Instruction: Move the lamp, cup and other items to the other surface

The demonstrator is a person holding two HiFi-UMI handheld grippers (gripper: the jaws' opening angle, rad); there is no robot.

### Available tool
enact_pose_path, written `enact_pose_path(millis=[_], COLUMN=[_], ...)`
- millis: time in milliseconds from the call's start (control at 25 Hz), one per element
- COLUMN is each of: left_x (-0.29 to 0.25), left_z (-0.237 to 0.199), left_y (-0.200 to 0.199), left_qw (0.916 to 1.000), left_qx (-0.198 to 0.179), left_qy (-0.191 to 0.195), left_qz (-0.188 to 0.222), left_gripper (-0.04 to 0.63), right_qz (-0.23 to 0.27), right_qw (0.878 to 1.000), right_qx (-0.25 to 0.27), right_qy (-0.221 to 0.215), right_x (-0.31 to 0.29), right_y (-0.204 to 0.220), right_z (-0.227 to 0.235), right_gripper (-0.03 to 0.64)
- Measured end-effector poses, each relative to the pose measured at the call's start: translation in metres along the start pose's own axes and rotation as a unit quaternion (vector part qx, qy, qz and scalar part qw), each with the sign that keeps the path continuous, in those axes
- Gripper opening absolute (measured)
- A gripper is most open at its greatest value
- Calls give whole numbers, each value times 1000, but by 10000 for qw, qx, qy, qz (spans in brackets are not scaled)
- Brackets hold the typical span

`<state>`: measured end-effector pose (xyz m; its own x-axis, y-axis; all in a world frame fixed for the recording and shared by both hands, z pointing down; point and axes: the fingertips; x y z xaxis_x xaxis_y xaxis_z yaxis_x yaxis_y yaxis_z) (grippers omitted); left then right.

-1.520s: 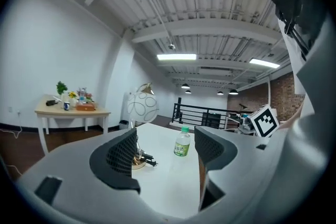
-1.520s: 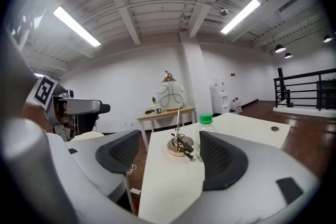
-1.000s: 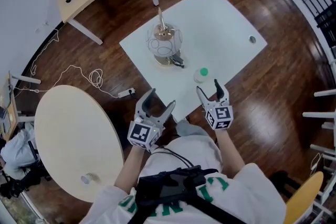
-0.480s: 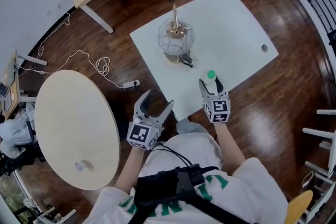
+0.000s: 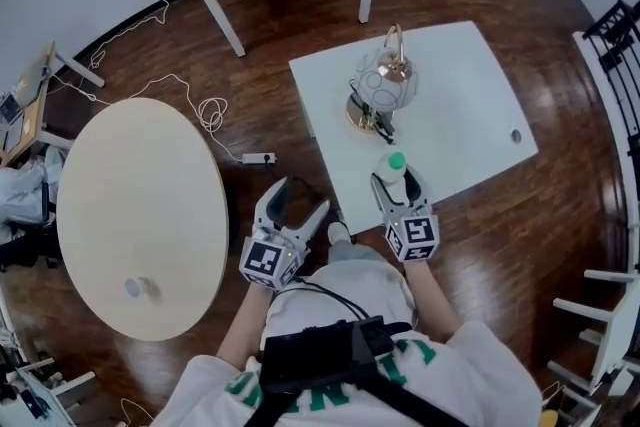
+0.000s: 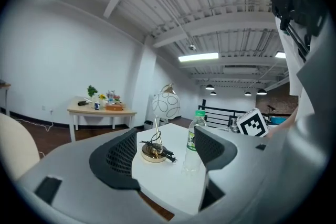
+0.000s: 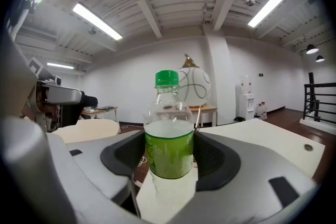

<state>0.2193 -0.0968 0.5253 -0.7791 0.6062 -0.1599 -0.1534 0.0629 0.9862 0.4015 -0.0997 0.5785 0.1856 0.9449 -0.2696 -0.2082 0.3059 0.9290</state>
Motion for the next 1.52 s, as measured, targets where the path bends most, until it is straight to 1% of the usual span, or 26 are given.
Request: enact_pose_path(millis=[200, 360, 520, 600, 680, 800, 880, 1000, 1120, 1240, 1320, 1440, 1520], left_x=[54, 109, 168, 196, 225, 269, 300, 345, 385, 421, 443, 476, 497], left_z=[-36, -71, -101, -113, -123, -136, -146, -159, -166, -171, -172, -173, -174], left_y=[-1, 4, 11, 12, 19, 26, 35, 53, 61, 65, 68, 72, 81], left_qw=[9978, 9914, 9809, 9735, 9654, 9497, 9382, 9186, 8983, 8772, 8669, 8457, 8342], left_qx=[172, 248, 398, 544, 571, 643, 684, 683, 748, 823, 850, 1039, 1134], left_qy=[-634, -1263, -1894, -2209, -2536, -3058, -3387, -3888, -4326, -4728, -4909, -5232, -5396], left_qz=[129, 217, 215, 217, 212, 228, 212, 179, 187, 165, 160, 175, 123], left_gripper=[334, 334, 334, 334, 334, 334, 333, 333, 333, 333, 333, 333, 333], right_qz=[14, -136, -243, -315, -389, -602, -658, -745, -925, -1142, -1275, -1482, -1582], right_qw=[9969, 9884, 9771, 9707, 9606, 9418, 9292, 9065, 8832, 8627, 8495, 8294, 8192], right_qx=[137, 352, 490, 562, 636, 753, 831, 939, 1029, 1102, 1163, 1288, 1344], right_qy=[-769, -1473, -2054, -2316, -2677, -3219, -3541, -4048, -4480, -4801, -4985, -5230, -5346], right_x=[-17, -38, -57, -66, -73, -82, -90, -97, -100, -108, -110, -110, -112], right_y=[-12, -6, 6, 12, 20, 31, 41, 55, 73, 100, 117, 146, 165], right_z=[-80, -153, -218, -248, -284, -343, -383, -444, -499, -544, -574, -618, -647], right_gripper=[298, 298, 298, 298, 298, 298, 298, 298, 298, 298, 298, 298, 298])
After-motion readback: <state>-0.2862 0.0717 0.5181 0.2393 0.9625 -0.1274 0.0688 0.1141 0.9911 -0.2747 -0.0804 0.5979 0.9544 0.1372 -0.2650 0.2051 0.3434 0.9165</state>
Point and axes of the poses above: the fingertips, and each gripper's own axes: x backward along the fingers, z to its right, y out of its underside, and after that the axes turned 10 degrees about -x, right-handed
